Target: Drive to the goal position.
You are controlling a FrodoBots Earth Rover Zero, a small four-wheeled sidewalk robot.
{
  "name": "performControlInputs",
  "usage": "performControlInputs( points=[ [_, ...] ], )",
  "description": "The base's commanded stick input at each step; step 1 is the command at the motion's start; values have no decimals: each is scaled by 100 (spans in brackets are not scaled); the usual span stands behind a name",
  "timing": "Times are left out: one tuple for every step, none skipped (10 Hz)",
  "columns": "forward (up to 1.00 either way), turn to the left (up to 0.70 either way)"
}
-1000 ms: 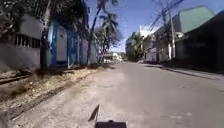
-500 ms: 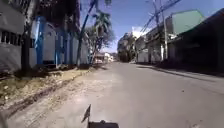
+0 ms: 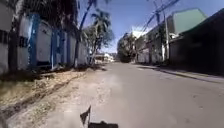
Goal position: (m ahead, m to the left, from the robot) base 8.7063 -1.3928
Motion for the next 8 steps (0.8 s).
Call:
performControlInputs(
  points=[
    [70, -3],
    [70, -3],
    [70, -3],
    [70, -3],
    [70, -3],
    [70, -3],
    [70, -3],
    [70, -3]
  ],
)
